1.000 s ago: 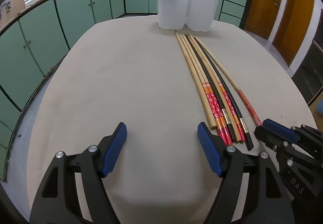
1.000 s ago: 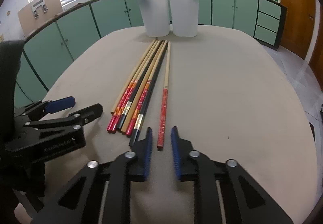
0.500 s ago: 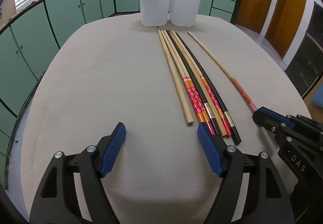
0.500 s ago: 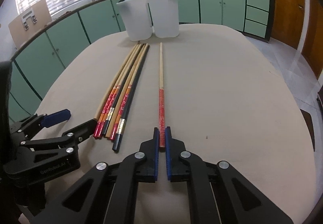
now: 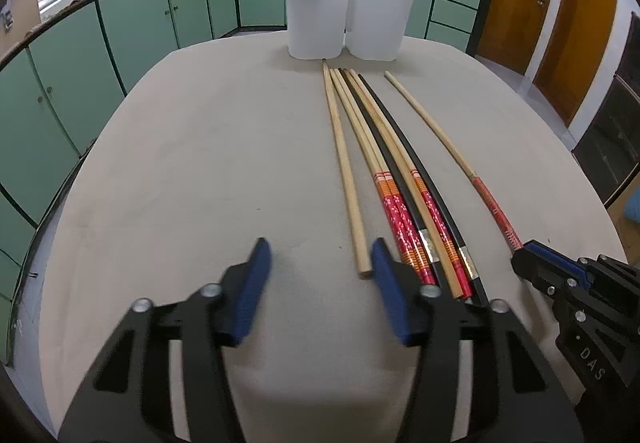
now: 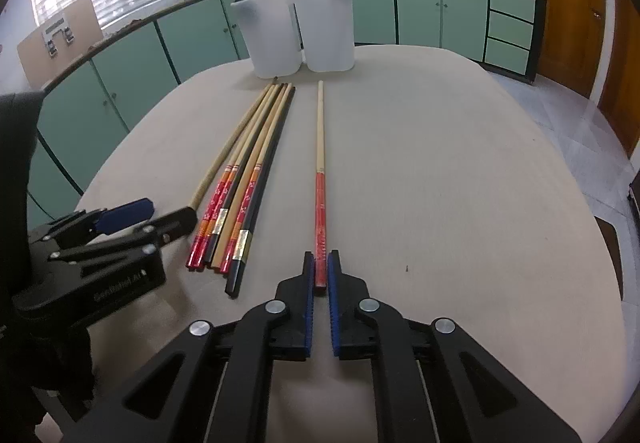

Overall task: Organize utensils
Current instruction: 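Grasp one plain wooden chopstick with the left tool, then lift both chopsticks, insert them upright into the white holder, open both tools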

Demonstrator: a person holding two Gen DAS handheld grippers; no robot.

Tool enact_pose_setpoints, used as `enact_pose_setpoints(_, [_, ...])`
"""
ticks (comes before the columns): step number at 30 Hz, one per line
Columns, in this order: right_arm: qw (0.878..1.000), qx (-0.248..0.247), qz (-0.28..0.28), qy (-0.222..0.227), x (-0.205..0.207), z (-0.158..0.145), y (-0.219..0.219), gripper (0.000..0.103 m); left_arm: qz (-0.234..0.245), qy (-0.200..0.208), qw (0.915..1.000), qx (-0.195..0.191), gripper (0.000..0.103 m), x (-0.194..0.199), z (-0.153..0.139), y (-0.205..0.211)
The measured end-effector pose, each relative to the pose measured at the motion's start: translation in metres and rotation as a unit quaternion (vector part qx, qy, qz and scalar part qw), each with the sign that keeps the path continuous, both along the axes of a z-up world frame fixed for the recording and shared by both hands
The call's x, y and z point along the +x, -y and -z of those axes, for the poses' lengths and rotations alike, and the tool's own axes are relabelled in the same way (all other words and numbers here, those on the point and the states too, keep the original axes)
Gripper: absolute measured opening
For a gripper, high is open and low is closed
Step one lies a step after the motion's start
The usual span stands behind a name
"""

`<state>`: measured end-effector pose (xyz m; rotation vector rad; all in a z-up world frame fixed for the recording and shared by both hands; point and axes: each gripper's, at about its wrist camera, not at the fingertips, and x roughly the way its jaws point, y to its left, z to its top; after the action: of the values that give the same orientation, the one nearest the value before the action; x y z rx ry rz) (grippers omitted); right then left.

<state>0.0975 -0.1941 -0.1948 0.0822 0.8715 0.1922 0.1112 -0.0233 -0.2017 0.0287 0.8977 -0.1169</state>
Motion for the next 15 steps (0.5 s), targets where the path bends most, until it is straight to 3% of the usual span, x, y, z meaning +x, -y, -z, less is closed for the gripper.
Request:
enact_pose_setpoints(5, [1.0, -0.012, 0.0, 0.002, -0.001, 0.001, -0.002, 0.007, 0.005, 0.004, 0.9999, 0.008, 0.011, -0.001, -0.001, 0.005])
enact_pose_setpoints(7, [1.0, -0.011, -0.001, 0.003, -0.002, 0.001, -0.001, 0.006, 0.006, 0.004, 0.9999, 0.01, 0.006, -0.001, -0.001, 0.006])
enact_pose_setpoints(15, [1.0, -0.001, 0.003, 0.019, -0.006, -0.011, 0.006, 0.006, 0.001, 0.017, 0.9998, 0.005, 0.006, -0.006, -0.013, 0.001])
